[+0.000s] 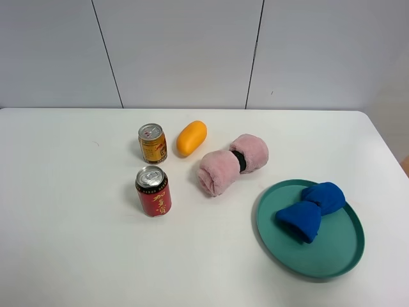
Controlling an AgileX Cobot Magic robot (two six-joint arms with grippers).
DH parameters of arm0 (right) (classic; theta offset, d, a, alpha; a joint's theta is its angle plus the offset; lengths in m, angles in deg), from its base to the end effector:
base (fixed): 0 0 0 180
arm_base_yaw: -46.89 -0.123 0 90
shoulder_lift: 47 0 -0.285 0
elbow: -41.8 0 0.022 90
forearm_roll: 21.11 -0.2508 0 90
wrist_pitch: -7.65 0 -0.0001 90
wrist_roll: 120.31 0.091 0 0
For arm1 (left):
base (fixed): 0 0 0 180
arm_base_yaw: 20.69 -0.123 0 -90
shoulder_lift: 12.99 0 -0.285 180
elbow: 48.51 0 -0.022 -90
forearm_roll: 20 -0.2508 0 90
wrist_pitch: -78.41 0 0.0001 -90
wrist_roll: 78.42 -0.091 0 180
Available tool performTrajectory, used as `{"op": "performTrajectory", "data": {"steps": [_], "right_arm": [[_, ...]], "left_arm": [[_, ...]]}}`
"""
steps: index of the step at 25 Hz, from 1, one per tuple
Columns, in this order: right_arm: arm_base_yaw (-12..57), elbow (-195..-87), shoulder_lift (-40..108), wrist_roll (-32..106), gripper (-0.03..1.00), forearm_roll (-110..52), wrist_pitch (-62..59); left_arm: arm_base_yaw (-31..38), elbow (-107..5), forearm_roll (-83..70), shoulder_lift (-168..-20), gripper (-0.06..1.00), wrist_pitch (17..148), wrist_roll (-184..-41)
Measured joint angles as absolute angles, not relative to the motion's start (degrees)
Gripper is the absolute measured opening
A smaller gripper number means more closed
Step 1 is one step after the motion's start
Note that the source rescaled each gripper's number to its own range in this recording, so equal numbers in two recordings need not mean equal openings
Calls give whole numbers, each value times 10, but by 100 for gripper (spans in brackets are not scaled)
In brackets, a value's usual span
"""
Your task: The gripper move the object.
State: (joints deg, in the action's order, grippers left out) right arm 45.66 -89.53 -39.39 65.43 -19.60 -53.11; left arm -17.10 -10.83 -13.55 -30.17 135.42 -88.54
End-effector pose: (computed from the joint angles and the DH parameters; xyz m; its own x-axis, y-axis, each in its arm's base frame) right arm -0.0051 -0.0022 0.2768 -0.4527 0.0775 -0.8883 0.0386 0.9970 0.0673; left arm 0.0037 -0.0088 0.3359 -0.3494 0.1365 -0.9270 0.1911 0.9789 0.0721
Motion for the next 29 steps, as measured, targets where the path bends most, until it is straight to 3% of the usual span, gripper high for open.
{"op": "performTrajectory", "data": {"steps": [10, 21, 29], "right_arm": [[457, -895, -394, 654, 100, -196, -531], [457, -895, -394, 654, 100, -196, -531], [457, -895, -394, 654, 100, -196, -531]], "left_arm": [[-167, -8, -162, -204, 100, 1388, -816], [-167, -5, -174, -204, 100, 1388, -793], [-224, -5, -174, -204, 100, 1388, -793]]}}
